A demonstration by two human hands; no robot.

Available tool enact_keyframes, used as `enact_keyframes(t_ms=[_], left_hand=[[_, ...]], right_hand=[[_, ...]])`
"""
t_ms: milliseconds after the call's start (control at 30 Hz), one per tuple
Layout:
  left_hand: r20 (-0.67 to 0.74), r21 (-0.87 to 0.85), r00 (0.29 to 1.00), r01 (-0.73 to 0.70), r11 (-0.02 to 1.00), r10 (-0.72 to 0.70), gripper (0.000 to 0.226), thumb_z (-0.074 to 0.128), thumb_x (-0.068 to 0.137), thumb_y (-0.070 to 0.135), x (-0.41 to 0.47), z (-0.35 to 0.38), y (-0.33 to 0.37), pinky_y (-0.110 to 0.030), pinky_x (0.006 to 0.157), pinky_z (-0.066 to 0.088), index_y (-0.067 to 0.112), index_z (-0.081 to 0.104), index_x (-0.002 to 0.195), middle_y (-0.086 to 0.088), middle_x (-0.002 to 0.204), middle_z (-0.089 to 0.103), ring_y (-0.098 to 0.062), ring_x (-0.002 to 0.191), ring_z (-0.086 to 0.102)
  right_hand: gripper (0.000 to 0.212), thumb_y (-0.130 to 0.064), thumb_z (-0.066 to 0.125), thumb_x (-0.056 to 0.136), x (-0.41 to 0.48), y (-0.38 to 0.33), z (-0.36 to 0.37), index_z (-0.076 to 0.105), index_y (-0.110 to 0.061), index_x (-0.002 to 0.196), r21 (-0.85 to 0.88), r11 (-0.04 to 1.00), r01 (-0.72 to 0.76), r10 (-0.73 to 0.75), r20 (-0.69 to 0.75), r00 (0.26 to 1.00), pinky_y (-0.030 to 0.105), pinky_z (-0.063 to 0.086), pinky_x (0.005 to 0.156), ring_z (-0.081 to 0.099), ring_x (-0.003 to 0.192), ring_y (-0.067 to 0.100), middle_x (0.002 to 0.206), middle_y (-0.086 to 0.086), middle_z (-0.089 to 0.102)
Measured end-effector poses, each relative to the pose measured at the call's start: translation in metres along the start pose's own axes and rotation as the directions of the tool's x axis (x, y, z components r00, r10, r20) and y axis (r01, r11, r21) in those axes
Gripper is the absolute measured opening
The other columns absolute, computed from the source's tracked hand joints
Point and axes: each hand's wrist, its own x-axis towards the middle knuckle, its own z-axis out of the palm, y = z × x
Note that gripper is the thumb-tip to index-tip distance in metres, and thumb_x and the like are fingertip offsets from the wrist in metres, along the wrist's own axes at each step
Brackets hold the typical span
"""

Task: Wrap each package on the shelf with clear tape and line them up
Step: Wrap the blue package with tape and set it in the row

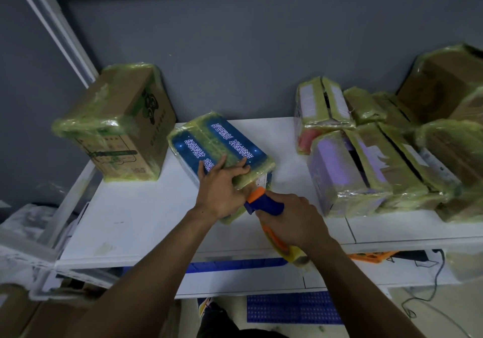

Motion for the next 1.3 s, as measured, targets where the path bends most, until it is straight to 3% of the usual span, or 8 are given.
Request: enact_keyframes(t_ms=[467, 633, 733, 833, 967, 1067, 1167, 1300], left_hand=[[0.028, 0.065, 1.000, 0.011, 0.998, -0.013, 0.059, 0.074, 0.088, 0.042, 0.001, 0.000, 0.001, -0.059, 0.122, -0.009, 0.041, 0.053, 0.143, 0.028, 0.153, 0.039, -0.013, 0.155, 0.010], [0.003, 0.047, 1.000, -0.015, 0.999, 0.015, 0.059, 0.071, 0.088, 0.053, -0.004, -0.002, -0.002, -0.060, 0.122, -0.008, 0.041, 0.052, 0.143, 0.026, 0.156, 0.036, -0.013, 0.156, 0.010], [-0.154, 0.219, 0.982, -0.070, 0.973, 0.105, 0.059, 0.067, 0.089, 0.058, -0.020, 0.001, -0.012, -0.061, 0.123, -0.002, 0.039, 0.054, 0.143, 0.015, 0.163, 0.029, -0.021, 0.155, 0.015], [-0.204, 0.219, 0.979, 0.058, 0.974, -0.012, 0.075, 0.072, 0.083, 0.061, -0.036, 0.009, -0.017, -0.059, 0.120, 0.016, 0.036, 0.047, 0.150, 0.011, 0.161, 0.035, -0.026, 0.150, 0.028], [-0.243, 0.119, 0.969, 0.084, 0.989, -0.053, 0.065, 0.078, 0.085, 0.046, -0.038, 0.011, -0.014, -0.051, 0.105, 0.048, 0.034, 0.055, 0.144, 0.010, 0.155, 0.046, -0.027, 0.141, 0.039], [-0.186, 0.031, 0.979, 0.086, 0.996, -0.079, 0.065, 0.076, 0.086, 0.046, -0.037, 0.008, -0.016, -0.044, 0.106, 0.046, 0.039, 0.052, 0.145, 0.017, 0.156, 0.040, -0.021, 0.145, 0.031], [-0.126, -0.046, 0.991, 0.032, 0.998, -0.037, 0.068, 0.077, 0.084, 0.047, -0.032, 0.003, -0.024, -0.041, 0.111, 0.041, 0.041, 0.050, 0.145, 0.020, 0.157, 0.038, -0.015, 0.148, 0.026], [-0.065, -0.074, 0.998, -0.005, 0.997, 0.000, 0.070, 0.078, 0.084, 0.045, -0.030, -0.001, -0.026, -0.040, 0.117, 0.036, 0.040, 0.048, 0.147, 0.022, 0.158, 0.034, -0.012, 0.151, 0.022]], right_hand=[[0.037, -0.059, 0.062, 0.090, 0.002, -0.013, 0.001, 0.058, -0.036, 0.118, -0.293, 0.952, 0.089, -0.105, -0.040, 0.994, 0.031, 0.053, 0.077, 0.065, 0.089, 0.018, 0.101, -0.009, 0.067], [0.031, -0.060, 0.062, 0.089, 0.000, -0.006, -0.002, 0.062, -0.036, 0.108, -0.209, 0.977, 0.032, -0.045, -0.060, 0.997, 0.035, 0.056, 0.079, 0.065, 0.084, 0.016, 0.094, -0.010, 0.068], [0.027, -0.059, 0.060, 0.088, -0.002, 0.006, -0.009, 0.057, -0.039, 0.105, -0.094, 0.996, 0.006, -0.018, -0.126, 0.992, 0.032, 0.056, 0.073, 0.064, 0.078, 0.008, 0.085, -0.014, 0.067], [0.025, -0.059, 0.060, 0.089, -0.007, 0.018, -0.011, 0.050, -0.041, 0.103, 0.047, 0.996, 0.073, -0.063, -0.192, 0.979, 0.027, 0.055, 0.070, 0.063, 0.070, 0.004, 0.076, -0.015, 0.064], [0.035, -0.058, 0.064, 0.093, -0.021, 0.027, -0.008, 0.054, -0.037, 0.120, 0.181, 0.975, 0.125, -0.087, -0.205, 0.975, 0.031, 0.057, 0.078, 0.066, 0.077, 0.005, 0.085, -0.014, 0.066], [0.035, -0.054, 0.070, 0.091, -0.030, 0.031, -0.013, 0.056, -0.028, 0.110, 0.233, 0.972, 0.032, 0.012, -0.184, 0.983, 0.023, 0.050, 0.069, 0.064, 0.074, 0.006, 0.088, -0.008, 0.066], [0.040, -0.057, 0.073, 0.087, -0.036, 0.037, -0.020, 0.056, -0.021, 0.092, 0.251, 0.962, -0.111, 0.133, -0.071, 0.989, 0.018, 0.044, 0.058, 0.062, 0.060, 0.006, 0.074, -0.004, 0.062], [0.045, -0.059, 0.073, 0.086, -0.037, 0.038, -0.027, 0.056, -0.019, 0.073, 0.194, 0.970, -0.147, 0.148, 0.013, 0.989, 0.017, 0.042, 0.054, 0.055, 0.047, 0.000, 0.054, -0.007, 0.055]])
